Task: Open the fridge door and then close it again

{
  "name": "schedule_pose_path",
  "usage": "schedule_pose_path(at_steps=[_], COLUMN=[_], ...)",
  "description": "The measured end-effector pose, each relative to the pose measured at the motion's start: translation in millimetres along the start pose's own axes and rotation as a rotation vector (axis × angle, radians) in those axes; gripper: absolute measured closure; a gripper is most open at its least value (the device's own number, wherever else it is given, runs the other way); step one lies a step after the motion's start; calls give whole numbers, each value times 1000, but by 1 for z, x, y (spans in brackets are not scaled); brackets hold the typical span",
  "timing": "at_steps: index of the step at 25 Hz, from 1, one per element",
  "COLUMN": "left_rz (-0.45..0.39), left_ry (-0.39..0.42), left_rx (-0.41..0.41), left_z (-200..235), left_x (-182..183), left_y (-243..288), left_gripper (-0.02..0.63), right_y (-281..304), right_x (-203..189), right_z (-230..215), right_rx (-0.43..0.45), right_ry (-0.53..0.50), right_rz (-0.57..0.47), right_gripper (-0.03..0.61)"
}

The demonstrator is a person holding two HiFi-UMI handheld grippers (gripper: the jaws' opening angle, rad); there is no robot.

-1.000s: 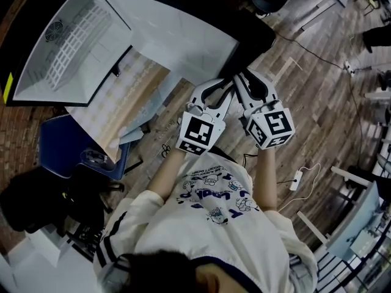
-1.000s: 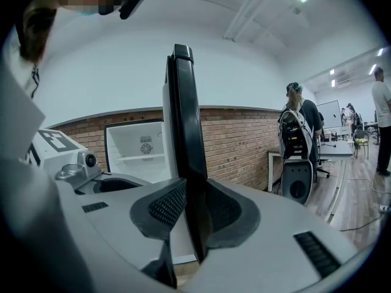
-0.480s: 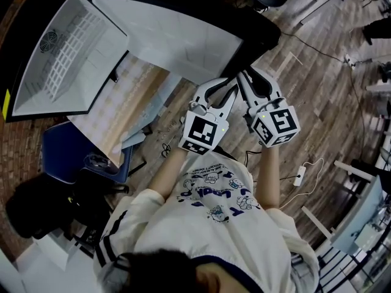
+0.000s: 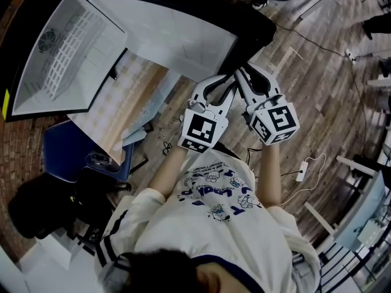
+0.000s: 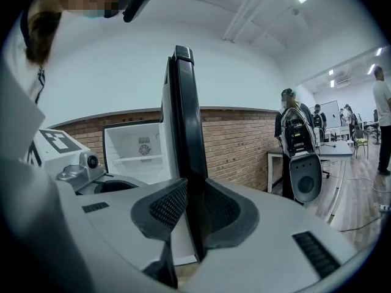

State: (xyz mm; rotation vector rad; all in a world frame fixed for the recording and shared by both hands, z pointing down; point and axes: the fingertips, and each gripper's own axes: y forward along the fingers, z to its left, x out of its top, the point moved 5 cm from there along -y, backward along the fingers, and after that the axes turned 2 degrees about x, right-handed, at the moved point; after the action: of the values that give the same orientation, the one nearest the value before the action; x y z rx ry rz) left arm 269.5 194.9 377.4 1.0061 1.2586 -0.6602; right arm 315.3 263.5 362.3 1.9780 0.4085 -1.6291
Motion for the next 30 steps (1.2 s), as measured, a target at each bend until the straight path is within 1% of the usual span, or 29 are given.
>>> schedule_pose_path(at_steps=[13,25,30], left_rz=[5,-6,-3], left_ry=[-18,-33,-45], left_rx=[62,144,195], left_z=[-17,-31,-32], left_x=[-11,-21,-27], left_y=[-32,-69,-87], left_gripper=[528,526,515], right_y=[-13,-26,-30], right_x=[-6,-15,-18], right_z=[27,71,89], right_rx=[47,145,189], right_ry=[-18,-45,-65], right_rz=[12,37,48], right_gripper=[488,488,488])
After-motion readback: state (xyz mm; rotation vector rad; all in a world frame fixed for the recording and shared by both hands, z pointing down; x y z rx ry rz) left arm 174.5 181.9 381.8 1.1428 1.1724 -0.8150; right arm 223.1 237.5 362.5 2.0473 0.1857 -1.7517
